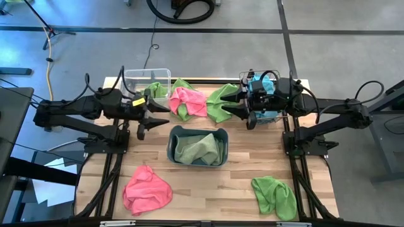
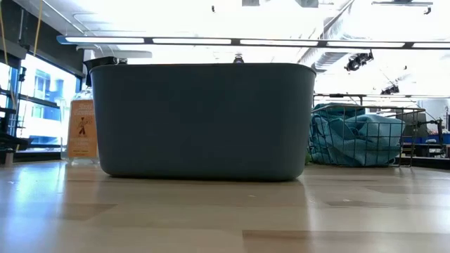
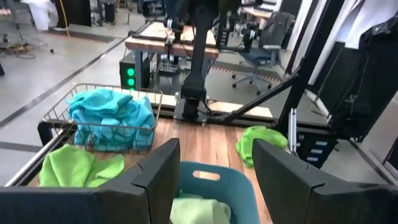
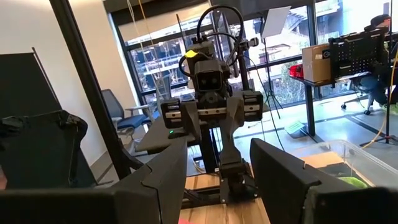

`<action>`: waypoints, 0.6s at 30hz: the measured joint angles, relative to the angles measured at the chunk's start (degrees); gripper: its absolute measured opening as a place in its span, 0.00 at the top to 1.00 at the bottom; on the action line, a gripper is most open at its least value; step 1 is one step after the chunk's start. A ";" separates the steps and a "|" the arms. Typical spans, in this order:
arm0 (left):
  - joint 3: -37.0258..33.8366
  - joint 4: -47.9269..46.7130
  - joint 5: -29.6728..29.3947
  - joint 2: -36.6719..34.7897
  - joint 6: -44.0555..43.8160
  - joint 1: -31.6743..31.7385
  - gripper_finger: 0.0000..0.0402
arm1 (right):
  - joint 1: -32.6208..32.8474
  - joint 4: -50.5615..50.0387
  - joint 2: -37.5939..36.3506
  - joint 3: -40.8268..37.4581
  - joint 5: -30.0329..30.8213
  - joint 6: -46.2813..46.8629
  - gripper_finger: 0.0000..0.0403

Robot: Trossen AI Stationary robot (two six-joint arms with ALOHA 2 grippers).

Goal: Sort microfiber towel by color & place in baskets
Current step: Put the green microfiber cloth into the transparent bin

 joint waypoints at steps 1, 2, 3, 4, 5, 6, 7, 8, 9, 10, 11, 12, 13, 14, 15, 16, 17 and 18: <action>0.00 -0.30 0.00 0.21 0.00 0.00 0.53 | 0.00 -0.13 0.00 0.00 0.00 0.00 0.57; -0.03 -0.43 -0.04 0.33 0.00 0.00 0.53 | 0.00 -0.19 0.00 0.00 0.00 0.00 0.57; -0.04 -0.31 -0.47 0.35 -0.05 0.00 0.53 | 0.00 -0.19 0.00 0.00 0.00 0.00 0.57; -0.01 -0.01 -2.10 0.30 -0.66 0.00 0.53 | 0.00 -0.22 0.00 0.00 0.00 0.00 0.57; 0.45 -0.71 -5.43 0.26 -1.93 -0.02 0.53 | 0.00 -0.36 0.00 0.00 0.00 0.00 0.57; 1.35 -2.59 -10.06 0.30 -3.64 0.10 0.54 | 0.00 -0.50 0.00 0.00 0.00 0.00 0.57; 2.57 -5.30 -15.09 0.47 -4.71 0.49 0.55 | 0.00 -0.77 0.00 0.00 -0.02 0.00 0.57; 4.26 -8.34 -20.07 1.06 -5.04 1.38 0.56 | 0.00 -1.07 0.00 0.00 0.00 0.00 0.57; 6.32 -10.98 -23.85 1.93 -5.02 2.59 0.57 | 0.00 -1.47 0.00 0.00 0.00 0.00 0.57; 8.50 -13.89 -25.86 2.99 -5.01 4.28 0.58 | 0.00 -1.86 0.00 0.00 0.00 0.00 0.57; 10.92 -17.50 -26.35 4.34 -5.01 6.45 0.60 | 0.00 -2.17 0.00 0.00 0.00 0.00 0.57; 13.59 -21.09 -26.32 6.12 -5.19 9.22 0.61 | -0.04 -2.43 0.00 0.00 0.14 0.00 0.57; 16.45 -24.77 -26.31 8.01 -5.71 12.39 0.62 | -0.06 -2.65 0.00 0.00 0.42 -0.14 0.57; 19.20 -29.93 -25.88 10.17 -5.75 16.01 0.62 | -0.04 -2.88 0.00 0.00 0.86 -0.41 0.57; 21.45 -34.88 -25.07 12.51 -5.44 19.93 0.63 | -0.04 -2.92 0.00 0.00 1.24 -0.51 0.57; 23.28 -38.77 -23.15 14.83 -4.44 24.07 0.64 | -0.04 -2.92 0.00 0.00 1.50 -0.59 0.57; 24.59 -41.62 -20.22 17.14 -3.16 28.09 0.64 | -0.04 -2.92 0.00 0.00 1.78 -0.45 0.57; 25.27 -44.04 -16.77 19.22 -1.78 32.08 0.64 | -0.04 -2.92 0.00 0.00 1.84 -0.08 0.57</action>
